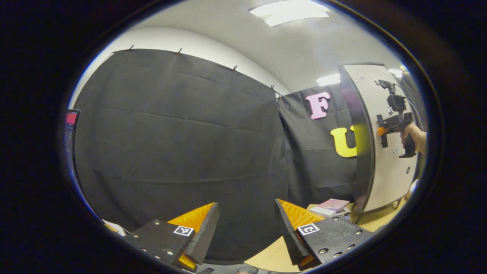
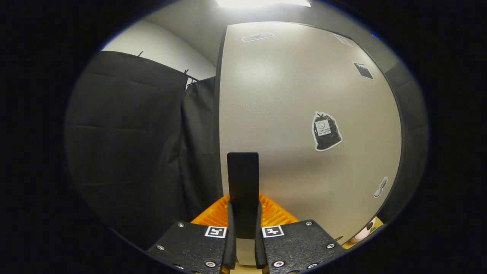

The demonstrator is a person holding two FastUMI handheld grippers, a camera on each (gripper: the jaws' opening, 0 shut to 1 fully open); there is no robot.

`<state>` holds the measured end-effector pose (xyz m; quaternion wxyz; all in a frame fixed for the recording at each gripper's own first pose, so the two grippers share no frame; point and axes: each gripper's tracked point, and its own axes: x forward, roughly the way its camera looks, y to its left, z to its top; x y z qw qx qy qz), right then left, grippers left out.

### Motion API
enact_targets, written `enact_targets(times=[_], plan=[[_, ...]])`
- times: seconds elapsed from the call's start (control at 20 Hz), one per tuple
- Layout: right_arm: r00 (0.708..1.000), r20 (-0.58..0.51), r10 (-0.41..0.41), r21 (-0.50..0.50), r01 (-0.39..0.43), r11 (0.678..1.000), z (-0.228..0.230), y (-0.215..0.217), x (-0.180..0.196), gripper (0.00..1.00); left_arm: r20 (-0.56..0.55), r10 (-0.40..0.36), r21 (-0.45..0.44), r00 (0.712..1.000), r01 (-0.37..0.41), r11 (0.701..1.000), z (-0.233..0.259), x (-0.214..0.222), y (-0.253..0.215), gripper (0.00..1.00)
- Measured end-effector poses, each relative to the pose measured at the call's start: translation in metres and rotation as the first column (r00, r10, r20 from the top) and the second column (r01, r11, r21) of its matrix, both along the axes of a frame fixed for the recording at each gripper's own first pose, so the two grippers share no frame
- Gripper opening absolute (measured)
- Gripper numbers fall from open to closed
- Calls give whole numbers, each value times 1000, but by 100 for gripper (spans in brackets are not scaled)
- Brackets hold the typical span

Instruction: Open the cabinet door with the right hand, grasp the bottle in the cabinet with the left hand and place it on the coaster, then close the cabinet door with the right hand.

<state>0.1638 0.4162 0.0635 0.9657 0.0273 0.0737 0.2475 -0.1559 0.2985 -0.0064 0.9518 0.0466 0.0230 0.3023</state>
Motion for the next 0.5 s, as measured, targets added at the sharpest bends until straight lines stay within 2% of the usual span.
enact_targets(times=[0.3, 0.4, 0.45, 0.5], plan=[[993, -9, 117, 18, -117, 993, 0, -8, -11, 19, -9, -62, -16, 998, 62, 998, 16, 4, -20, 87], [989, -16, 150, 17, -150, 989, 0, -10, -13, 19, -9, -94, -26, 996, 94, 995, 6, 29, -41, 87], [986, -20, 164, 18, -164, 986, -1, -11, -13, 19, -4, -111, -29, 994, 111, 993, 5, 38, -47, 83], [984, -26, 178, 20, -177, 984, -2, -12, -14, 19, 0, -130, -32, 992, 130, 991, 6, 45, -54, 87]])
